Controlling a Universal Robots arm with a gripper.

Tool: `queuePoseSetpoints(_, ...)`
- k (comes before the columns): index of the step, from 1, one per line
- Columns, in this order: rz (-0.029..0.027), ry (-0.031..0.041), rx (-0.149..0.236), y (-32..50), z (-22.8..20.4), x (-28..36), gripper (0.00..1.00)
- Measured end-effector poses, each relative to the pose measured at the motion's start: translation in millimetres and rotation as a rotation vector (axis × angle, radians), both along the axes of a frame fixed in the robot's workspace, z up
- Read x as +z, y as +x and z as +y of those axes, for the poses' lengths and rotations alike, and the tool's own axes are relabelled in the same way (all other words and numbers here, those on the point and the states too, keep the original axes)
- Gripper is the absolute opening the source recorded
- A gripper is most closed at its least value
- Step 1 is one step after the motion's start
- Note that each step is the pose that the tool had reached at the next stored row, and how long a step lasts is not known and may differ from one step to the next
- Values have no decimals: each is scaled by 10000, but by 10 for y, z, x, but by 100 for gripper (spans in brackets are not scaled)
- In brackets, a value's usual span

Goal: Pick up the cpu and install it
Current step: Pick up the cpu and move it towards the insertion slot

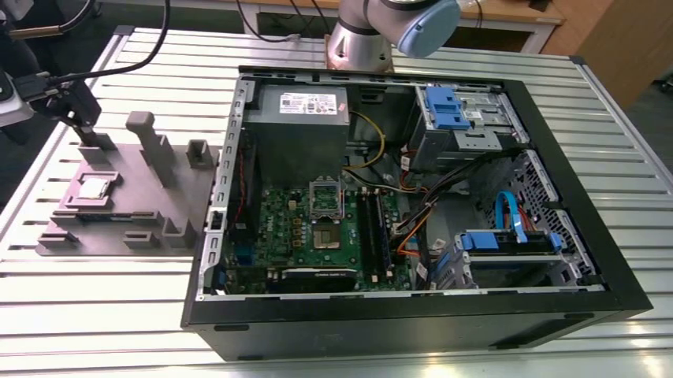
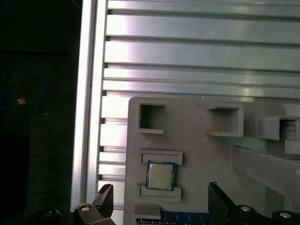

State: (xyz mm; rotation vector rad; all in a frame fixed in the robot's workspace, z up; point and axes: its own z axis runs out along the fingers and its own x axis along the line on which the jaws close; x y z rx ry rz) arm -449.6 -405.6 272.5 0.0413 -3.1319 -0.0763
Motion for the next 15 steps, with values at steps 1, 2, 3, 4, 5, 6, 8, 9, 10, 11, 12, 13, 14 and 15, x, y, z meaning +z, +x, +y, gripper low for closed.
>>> queuePoseSetpoints(1,0,0,0,0,0,0,88)
queuePoseSetpoints(2,0,-1,0,0,0,0,88)
queuePoseSetpoints(3,0,0,0,0,0,0,88)
queuePoseSetpoints(4,0,0,0,0,0,-1,88)
queuePoseSetpoints(5,-1,1,0,0,0,-4,88)
queuePoseSetpoints(6,-3,2,0,0,0,-9,88)
queuePoseSetpoints(8,-1,1,0,0,-1,-28,88)
queuePoseSetpoints(9,0,1,1,0,-3,-41,88)
queuePoseSetpoints(10,0,1,2,1,-7,-57,88)
queuePoseSetpoints(11,0,1,2,1,-12,-74,88)
queuePoseSetpoints(12,1,1,1,0,-18,-92,88)
queuePoseSetpoints(13,-1,3,1,0,-22,-111,88)
queuePoseSetpoints(14,0,4,0,-1,-24,-130,88)
queuePoseSetpoints(15,0,4,-3,0,-24,-148,88)
